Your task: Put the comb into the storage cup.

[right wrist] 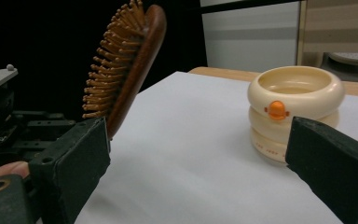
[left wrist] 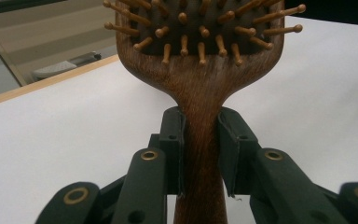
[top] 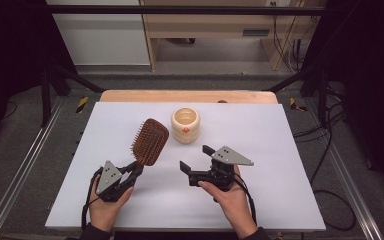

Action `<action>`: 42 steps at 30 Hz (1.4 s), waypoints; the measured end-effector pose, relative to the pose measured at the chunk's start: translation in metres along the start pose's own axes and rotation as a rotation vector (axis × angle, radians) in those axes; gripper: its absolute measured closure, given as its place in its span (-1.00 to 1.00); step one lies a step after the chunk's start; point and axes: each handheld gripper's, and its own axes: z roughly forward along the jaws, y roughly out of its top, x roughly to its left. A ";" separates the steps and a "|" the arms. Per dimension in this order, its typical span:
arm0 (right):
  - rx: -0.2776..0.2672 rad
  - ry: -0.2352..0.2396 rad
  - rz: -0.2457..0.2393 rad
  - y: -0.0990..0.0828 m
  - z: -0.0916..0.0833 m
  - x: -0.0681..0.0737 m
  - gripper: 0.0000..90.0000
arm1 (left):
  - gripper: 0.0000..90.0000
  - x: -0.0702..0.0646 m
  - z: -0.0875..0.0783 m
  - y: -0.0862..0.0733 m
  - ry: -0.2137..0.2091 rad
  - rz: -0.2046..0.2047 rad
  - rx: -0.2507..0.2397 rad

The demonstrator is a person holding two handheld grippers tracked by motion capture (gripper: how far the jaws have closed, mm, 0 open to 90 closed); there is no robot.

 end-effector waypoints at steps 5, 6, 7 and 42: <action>0.006 0.030 0.015 -0.001 0.007 0.010 -0.86 | 0.62 -0.005 0.001 0.002 -0.011 0.013 -0.003; 0.000 0.043 0.033 0.000 0.007 0.011 -0.86 | 0.62 -0.006 0.001 0.002 -0.011 0.016 -0.001; -0.008 0.053 0.045 0.001 0.007 0.012 -0.87 | 0.62 -0.006 0.001 0.002 -0.014 0.019 -0.001; -0.043 0.078 0.042 0.009 0.030 0.037 -0.87 | 0.62 -0.018 0.000 0.006 -0.042 0.058 -0.019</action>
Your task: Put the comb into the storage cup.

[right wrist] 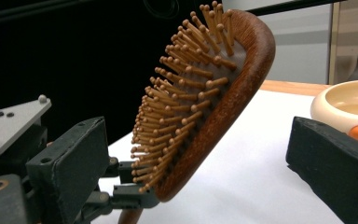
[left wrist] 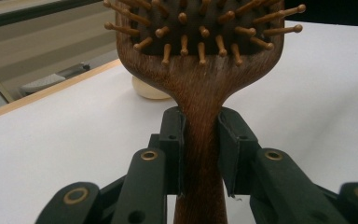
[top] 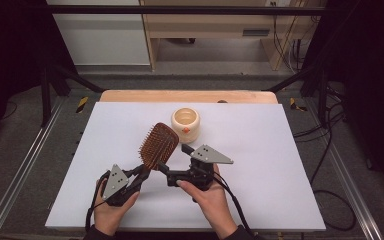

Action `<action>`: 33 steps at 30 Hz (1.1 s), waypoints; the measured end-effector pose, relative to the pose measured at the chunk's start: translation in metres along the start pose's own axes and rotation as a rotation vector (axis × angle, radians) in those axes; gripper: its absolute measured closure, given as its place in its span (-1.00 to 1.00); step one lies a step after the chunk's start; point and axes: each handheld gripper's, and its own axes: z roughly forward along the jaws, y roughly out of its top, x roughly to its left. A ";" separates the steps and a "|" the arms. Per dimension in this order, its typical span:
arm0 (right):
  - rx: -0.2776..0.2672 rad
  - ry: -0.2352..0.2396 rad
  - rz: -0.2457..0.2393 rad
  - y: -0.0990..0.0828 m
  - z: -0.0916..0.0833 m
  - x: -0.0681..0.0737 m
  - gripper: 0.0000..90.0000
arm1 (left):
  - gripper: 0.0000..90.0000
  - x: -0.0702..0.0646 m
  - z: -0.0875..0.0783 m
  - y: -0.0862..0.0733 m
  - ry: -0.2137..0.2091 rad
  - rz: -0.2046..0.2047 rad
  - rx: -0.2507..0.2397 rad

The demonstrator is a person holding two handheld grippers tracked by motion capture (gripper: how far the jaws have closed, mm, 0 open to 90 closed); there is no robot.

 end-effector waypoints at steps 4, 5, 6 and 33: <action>-0.011 -0.004 0.002 0.001 0.003 -0.001 -0.86 | 0.62 -0.002 0.000 0.000 -0.002 0.007 -0.002; -0.013 -0.004 0.005 0.002 0.003 -0.002 -0.85 | 0.62 -0.002 0.000 0.001 -0.002 0.010 -0.002; -0.016 -0.001 0.011 0.002 0.004 -0.003 -0.84 | 0.62 -0.003 0.000 0.001 -0.003 0.011 -0.004; -0.041 0.017 0.080 0.006 0.006 -0.009 -0.75 | 0.62 -0.012 0.003 0.003 -0.014 0.056 -0.014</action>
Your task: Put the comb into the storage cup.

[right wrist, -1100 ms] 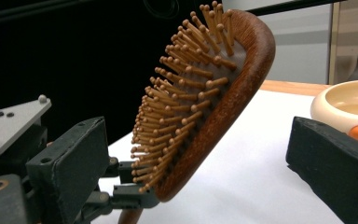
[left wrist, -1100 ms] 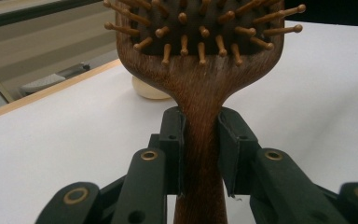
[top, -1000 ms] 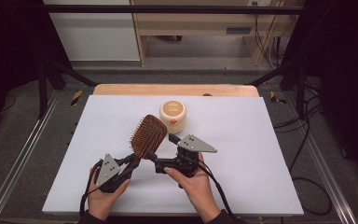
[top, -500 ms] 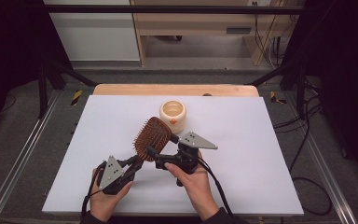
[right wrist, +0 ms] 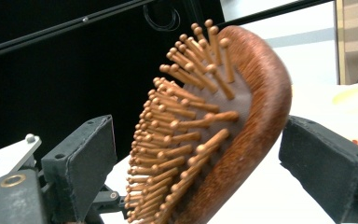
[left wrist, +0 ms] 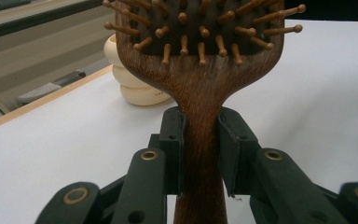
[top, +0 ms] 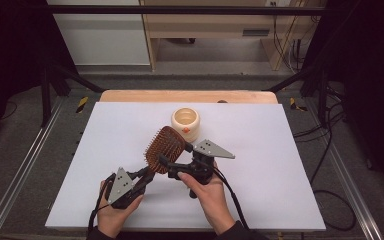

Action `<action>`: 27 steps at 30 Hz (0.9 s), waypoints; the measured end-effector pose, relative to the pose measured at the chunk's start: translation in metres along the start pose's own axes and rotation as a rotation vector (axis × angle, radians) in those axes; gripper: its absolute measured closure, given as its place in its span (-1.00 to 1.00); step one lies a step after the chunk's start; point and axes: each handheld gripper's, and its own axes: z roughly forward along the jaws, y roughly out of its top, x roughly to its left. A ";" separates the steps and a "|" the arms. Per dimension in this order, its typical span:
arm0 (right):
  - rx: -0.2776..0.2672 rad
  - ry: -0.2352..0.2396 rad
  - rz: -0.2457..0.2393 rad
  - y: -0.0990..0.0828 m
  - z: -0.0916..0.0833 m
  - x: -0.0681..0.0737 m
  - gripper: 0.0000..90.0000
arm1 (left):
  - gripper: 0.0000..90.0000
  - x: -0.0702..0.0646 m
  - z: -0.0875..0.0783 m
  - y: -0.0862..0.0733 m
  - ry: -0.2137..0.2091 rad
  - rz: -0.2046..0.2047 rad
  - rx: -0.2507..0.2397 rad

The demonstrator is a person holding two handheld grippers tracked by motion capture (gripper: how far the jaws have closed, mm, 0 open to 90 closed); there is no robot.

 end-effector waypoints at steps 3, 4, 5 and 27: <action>-0.004 0.004 -0.001 0.002 -0.001 0.000 -0.75 | 0.62 0.000 0.000 0.000 0.000 0.002 0.002; -0.004 0.005 0.000 0.002 -0.001 0.000 -0.75 | 0.62 0.000 0.001 0.000 0.001 0.003 0.003; -0.006 0.006 0.001 0.002 0.000 0.000 -0.75 | 0.62 0.000 0.001 0.000 0.000 0.003 0.004; -0.009 0.067 0.111 0.008 0.004 -0.009 -0.30 | 0.62 -0.003 0.001 0.000 -0.005 0.015 -0.010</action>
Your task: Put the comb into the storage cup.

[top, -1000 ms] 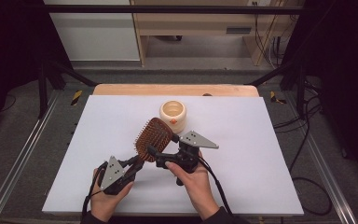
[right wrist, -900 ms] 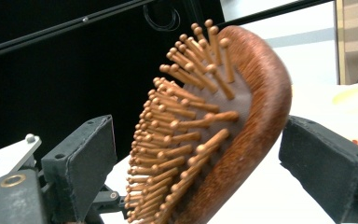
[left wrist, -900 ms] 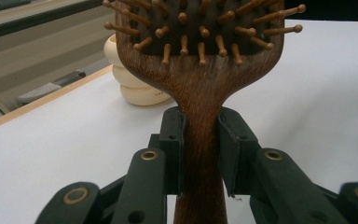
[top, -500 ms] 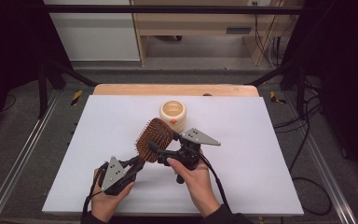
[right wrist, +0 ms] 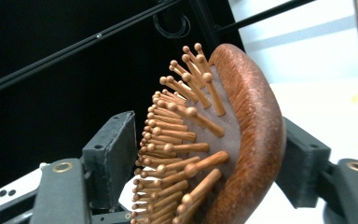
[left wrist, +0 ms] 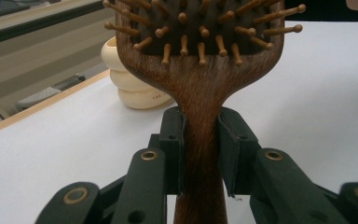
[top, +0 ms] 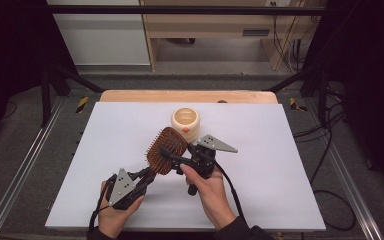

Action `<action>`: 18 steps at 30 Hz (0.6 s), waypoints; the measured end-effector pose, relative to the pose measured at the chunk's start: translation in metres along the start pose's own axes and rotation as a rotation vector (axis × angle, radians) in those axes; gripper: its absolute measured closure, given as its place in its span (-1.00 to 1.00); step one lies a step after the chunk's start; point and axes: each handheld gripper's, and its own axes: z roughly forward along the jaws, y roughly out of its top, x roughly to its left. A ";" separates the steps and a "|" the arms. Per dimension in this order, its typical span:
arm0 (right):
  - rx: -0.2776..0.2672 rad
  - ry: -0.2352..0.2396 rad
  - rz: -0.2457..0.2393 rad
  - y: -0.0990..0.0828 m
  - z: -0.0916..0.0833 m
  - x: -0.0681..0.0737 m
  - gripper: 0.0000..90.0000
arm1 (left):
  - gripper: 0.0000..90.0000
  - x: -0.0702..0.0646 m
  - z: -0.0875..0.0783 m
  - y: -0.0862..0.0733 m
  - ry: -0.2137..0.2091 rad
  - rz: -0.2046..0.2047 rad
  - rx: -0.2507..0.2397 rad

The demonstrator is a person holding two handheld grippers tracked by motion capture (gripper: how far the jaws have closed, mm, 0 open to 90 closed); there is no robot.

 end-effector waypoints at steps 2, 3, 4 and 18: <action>-0.002 0.003 0.005 0.001 0.000 -0.001 -0.25 | 0.62 0.000 0.000 0.000 0.000 0.000 0.004; -0.003 0.004 0.003 0.001 0.000 -0.001 -0.22 | 0.62 0.000 0.001 -0.001 0.000 -0.001 0.006; -0.006 0.004 0.000 0.001 0.000 -0.001 -0.19 | 0.62 0.000 0.001 -0.001 0.000 -0.001 0.007; -0.020 0.022 0.019 0.000 0.001 0.000 -0.07 | 0.62 0.001 0.001 -0.002 0.010 -0.012 -0.001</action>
